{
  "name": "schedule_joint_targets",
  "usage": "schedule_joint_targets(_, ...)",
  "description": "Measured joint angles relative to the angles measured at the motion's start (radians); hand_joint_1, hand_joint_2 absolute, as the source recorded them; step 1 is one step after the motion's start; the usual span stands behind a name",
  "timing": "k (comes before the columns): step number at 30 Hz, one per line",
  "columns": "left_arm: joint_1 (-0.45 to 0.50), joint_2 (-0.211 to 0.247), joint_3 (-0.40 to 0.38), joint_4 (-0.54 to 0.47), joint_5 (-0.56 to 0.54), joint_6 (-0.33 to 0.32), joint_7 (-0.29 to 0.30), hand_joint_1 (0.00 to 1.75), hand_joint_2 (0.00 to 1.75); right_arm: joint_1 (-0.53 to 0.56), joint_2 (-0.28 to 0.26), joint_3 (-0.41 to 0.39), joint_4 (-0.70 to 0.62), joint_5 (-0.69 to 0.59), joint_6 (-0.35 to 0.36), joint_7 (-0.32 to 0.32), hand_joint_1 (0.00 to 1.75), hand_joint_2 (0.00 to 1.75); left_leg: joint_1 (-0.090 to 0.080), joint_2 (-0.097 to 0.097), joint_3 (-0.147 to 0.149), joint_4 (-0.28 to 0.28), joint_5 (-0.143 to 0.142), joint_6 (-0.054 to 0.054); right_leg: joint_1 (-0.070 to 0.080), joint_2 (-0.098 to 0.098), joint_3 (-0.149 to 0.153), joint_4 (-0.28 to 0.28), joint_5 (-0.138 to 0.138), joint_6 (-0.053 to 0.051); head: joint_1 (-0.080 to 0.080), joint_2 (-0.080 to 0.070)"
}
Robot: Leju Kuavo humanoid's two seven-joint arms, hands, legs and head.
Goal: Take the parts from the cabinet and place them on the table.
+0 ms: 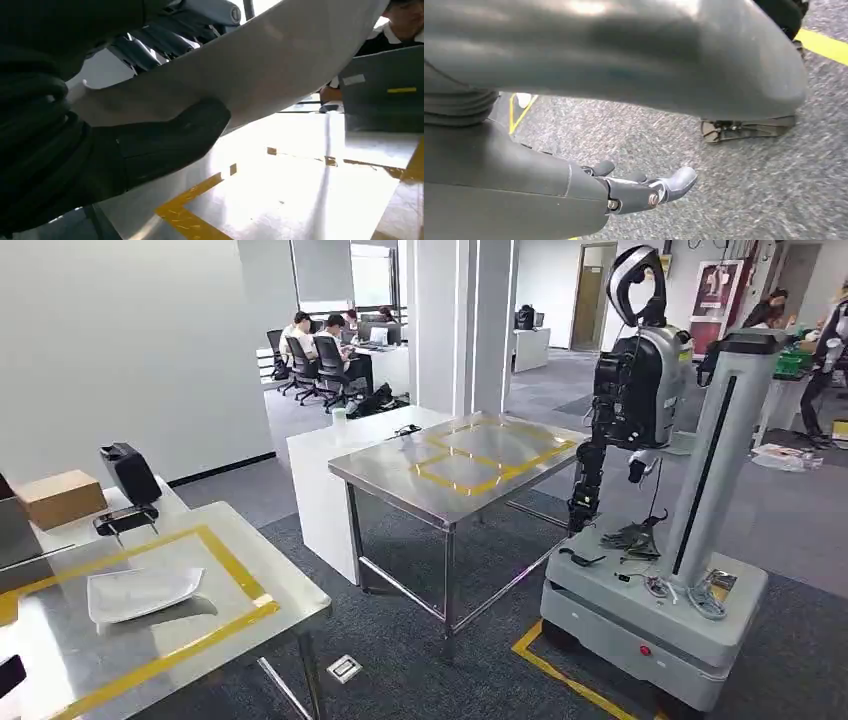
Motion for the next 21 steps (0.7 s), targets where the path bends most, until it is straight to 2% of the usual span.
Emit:
schedule_joint_targets(1,0.0,-0.001,0.0,-0.001,0.0,0.0,0.0,1.75,1.75,-0.001,0.0,0.0,0.0,0.0,0.0,0.0,0.0,0.0,0.001,-0.002,0.0,-0.001,-0.006,0.011,0.0,0.0,-0.004,-0.001,0.0,0.004,0.0,0.0)
schedule_joint_targets(3,0.004,0.0,0.0,-0.001,0.0,0.0,0.0,1.75,1.75,0.0,0.0,0.0,0.0,0.0,0.0,0.0,0.0,0.0,0.0,-0.007,-0.004,-0.002,-0.01,0.017,-0.001,-0.004,-0.001,-0.007,0.0,0.01,0.002,0.0)
schedule_joint_targets(4,0.004,0.0,0.0,-0.001,0.0,0.0,0.0,1.75,1.75,-0.001,0.0,0.0,0.0,0.0,0.0,0.0,0.0,0.0,0.009,-0.01,0.001,-0.006,-0.011,0.025,0.002,-0.006,0.003,-0.007,-0.008,0.018,0.003,0.0)
schedule_joint_targets(5,0.004,-0.002,0.001,-0.002,0.0,0.0,0.0,1.75,1.75,0.0,-0.004,0.0,0.0,0.0,0.0,0.0,0.0,0.0,0.012,-0.01,0.006,-0.009,-0.012,0.031,0.001,-0.004,-0.009,0.034,-0.029,0.026,0.003,0.0)
schedule_joint_targets(6,0.004,-0.002,0.001,-0.005,0.0,0.0,0.0,1.75,1.75,0.0,-0.003,0.0,0.0,0.0,0.0,-0.001,0.0,0.0,0.012,-0.01,0.01,-0.01,-0.016,0.037,0.003,0.0,-0.031,0.083,-0.047,0.03,0.004,0.0)
schedule_joint_targets(8,0.003,-0.003,0.001,-0.006,0.0,0.0,0.0,1.75,1.75,-0.001,-0.003,0.0,0.0,0.0,0.0,-0.002,0.0,0.0,0.009,-0.011,0.013,-0.01,-0.022,0.045,-0.004,0.003,-0.113,0.232,-0.109,0.034,0.005,0.0)
schedule_joint_targets(9,0.004,-0.004,0.001,-0.006,0.0,0.0,0.0,1.75,1.75,0.0,-0.003,0.0,0.0,0.0,0.0,-0.003,0.0,0.0,0.009,-0.012,0.015,-0.01,-0.024,0.045,-0.006,0.003,-0.155,0.295,-0.127,0.035,0.005,0.0)
schedule_joint_targets(10,0.004,-0.006,0.001,-0.005,0.0,0.0,0.0,1.75,1.75,0.001,-0.003,0.0,0.0,0.0,0.0,-0.003,0.0,0.0,0.009,-0.015,0.019,-0.009,-0.028,0.045,-0.009,0.003,-0.186,0.325,-0.118,0.037,0.005,0.0)
schedule_joint_targets(11,0.005,-0.007,0.001,-0.005,0.0,-0.001,-0.002,1.75,1.75,0.002,-0.003,0.0,0.0,0.0,0.0,-0.003,0.0,0.0,0.01,-0.017,0.025,-0.009,-0.032,0.042,-0.012,0.003,-0.186,0.298,-0.082,0.037,0.005,0.0)
schedule_joint_targets(12,0.005,-0.008,0.002,-0.005,0.0,-0.003,-0.006,1.75,1.75,0.004,-0.003,0.0,0.0,0.0,0.0,-0.003,0.0,0.0,0.01,-0.018,0.031,-0.009,-0.037,0.04,-0.014,0.003,-0.169,0.244,-0.038,0.037,0.005,0.0)
schedule_joint_targets(13,0.005,-0.008,0.004,-0.006,-0.002,-0.003,-0.01,1.75,1.75,0.005,-0.003,-0.001,0.0,0.0,0.0,-0.005,0.0,0.0,0.011,-0.02,0.042,-0.009,-0.043,0.035,-0.016,0.003,-0.129,0.139,0.032,0.035,0.005,0.0)
schedule_joint_targets(14,0.004,-0.009,0.005,-0.006,-0.002,-0.003,-0.013,1.75,1.75,0.005,-0.003,-0.001,0.0,0.0,0.0,-0.006,0.0,0.0,0.012,-0.02,0.05,-0.009,-0.049,0.031,-0.016,0.004,-0.094,0.05,0.082,0.031,0.005,0.0)
schedule_joint_targets(15,0.0,-0.01,0.006,-0.006,-0.003,-0.003,-0.014,1.75,1.75,0.006,-0.003,0.0,0.0,0.0,0.0,-0.008,0.0,0.0,0.009,-0.02,0.05,-0.009,-0.053,0.024,-0.012,0.008,-0.081,0.023,0.063,0.029,0.004,0.0)
schedule_joint_targets(17,-0.005,-0.01,0.007,-0.007,-0.007,-0.004,-0.014,1.75,1.75,0.005,-0.003,0.0,0.0,0.0,0.0,-0.009,0.0,0.0,0.008,-0.024,0.047,-0.012,-0.053,0.012,-0.01,0.008,-0.074,0.004,0.058,0.024,0.003,0.0)
schedule_joint_targets(19,-0.005,-0.011,0.008,-0.009,-0.011,-0.006,-0.015,1.75,1.75,0.005,-0.002,-0.001,0.0,0.0,0.0,-0.009,0.0,0.0,0.011,-0.025,0.055,-0.023,-0.054,-0.002,-0.008,0.007,-0.069,-0.002,0.056,0.01,0.005,0.0)
schedule_joint_targets(20,-0.004,-0.01,0.008,-0.01,-0.011,-0.006,-0.014,1.75,1.75,0.004,-0.002,-0.001,0.0,0.0,0.0,-0.009,0.0,0.0,0.014,-0.024,0.05,-0.02,-0.059,-0.007,-0.016,0.007,-0.059,-0.012,0.059,0.003,0.004,0.0)
schedule_joint_targets(21,-0.008,-0.01,0.008,-0.01,-0.012,-0.006,-0.015,1.75,1.75,0.005,-0.002,-0.001,0.0,0.0,0.0,-0.008,0.0,0.0,0.013,-0.018,0.042,0.012,-0.071,-0.007,-0.015,0.006,-0.047,-0.018,0.056,-0.003,0.003,0.0)
